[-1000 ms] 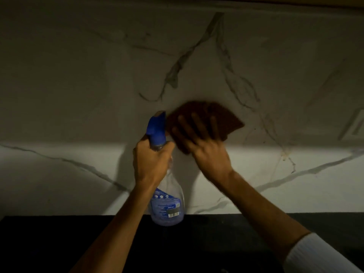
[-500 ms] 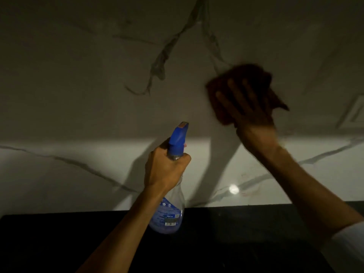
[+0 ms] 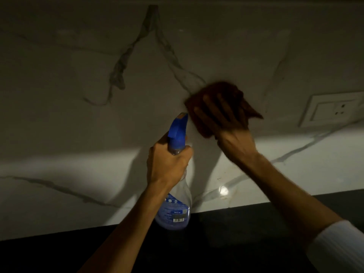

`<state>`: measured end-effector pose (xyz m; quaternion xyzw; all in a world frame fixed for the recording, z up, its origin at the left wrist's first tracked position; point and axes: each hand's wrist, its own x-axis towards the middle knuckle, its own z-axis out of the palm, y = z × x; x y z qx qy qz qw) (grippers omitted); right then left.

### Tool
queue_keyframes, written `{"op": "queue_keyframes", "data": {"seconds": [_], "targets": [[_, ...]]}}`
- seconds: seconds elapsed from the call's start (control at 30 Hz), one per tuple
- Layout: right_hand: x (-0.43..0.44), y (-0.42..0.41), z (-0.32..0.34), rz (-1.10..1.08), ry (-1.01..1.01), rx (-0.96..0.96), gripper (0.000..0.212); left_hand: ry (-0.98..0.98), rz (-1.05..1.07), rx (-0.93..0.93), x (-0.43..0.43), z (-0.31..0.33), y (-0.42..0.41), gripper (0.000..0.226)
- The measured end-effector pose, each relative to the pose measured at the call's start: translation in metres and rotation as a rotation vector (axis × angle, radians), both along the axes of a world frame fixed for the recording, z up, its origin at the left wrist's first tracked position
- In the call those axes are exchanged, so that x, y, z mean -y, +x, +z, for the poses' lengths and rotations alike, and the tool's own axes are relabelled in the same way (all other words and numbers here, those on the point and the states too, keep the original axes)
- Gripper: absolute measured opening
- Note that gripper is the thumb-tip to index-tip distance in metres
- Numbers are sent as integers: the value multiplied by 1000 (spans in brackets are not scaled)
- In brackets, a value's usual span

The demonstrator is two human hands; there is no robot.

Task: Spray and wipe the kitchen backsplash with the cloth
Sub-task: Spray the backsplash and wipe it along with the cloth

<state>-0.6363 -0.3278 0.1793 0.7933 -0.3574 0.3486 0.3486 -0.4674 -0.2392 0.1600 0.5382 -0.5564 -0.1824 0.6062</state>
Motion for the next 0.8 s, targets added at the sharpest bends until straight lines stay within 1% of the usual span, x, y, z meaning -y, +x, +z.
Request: {"op": "queue_keyframes", "data": {"seconds": [0.07, 0.1, 0.17, 0.27, 0.3, 0.33, 0.4, 0.47, 0.53, 0.6, 0.63, 0.67, 0.73, 0.77, 0.8], "targets": [[9, -3, 46, 15, -39, 5, 88, -3, 4, -6, 2, 3, -8, 15], [13, -9, 66, 6, -37, 38, 86, -6, 7, -9, 3, 4, -12, 15], [19, -26, 91, -22, -20, 170, 81, -12, 4, -1, 5, 8, -16, 14], [16, -48, 78, -120, 47, 438, 78, -13, -22, 13, 5, 13, -20, 13], [13, -51, 62, -167, 93, 504, 80, -12, -33, 11, 4, 15, -22, 14], [9, -51, 46, -204, 142, 531, 82, -11, -42, 11, 3, 16, -24, 15], [0, -47, 23, -215, 192, 477, 85, -19, -46, 15, 2, 17, -30, 13], [-3, -40, 22, -134, 157, 372, 83, -41, -31, 18, 3, 18, -36, 12], [0, -36, 45, -39, 92, 257, 80, -61, -8, 17, 6, 20, -41, 16], [6, -36, 76, -5, 27, 187, 75, -72, -2, 12, 6, 24, -45, 12], [8, -37, 92, -3, 16, 217, 73, -74, -3, 3, 5, 28, -46, 8], [10, -37, 105, -14, 22, 289, 72, -77, -3, -11, 4, 32, -47, 9], [7, -30, 117, -36, 61, 443, 70, -85, 3, -34, 5, 43, -46, 16], [4, -24, 116, -35, 80, 450, 69, -91, 15, -32, 6, 47, -45, 15], [0, -17, 110, -27, 90, 388, 68, -94, 30, -31, 7, 52, -44, 12]]}}
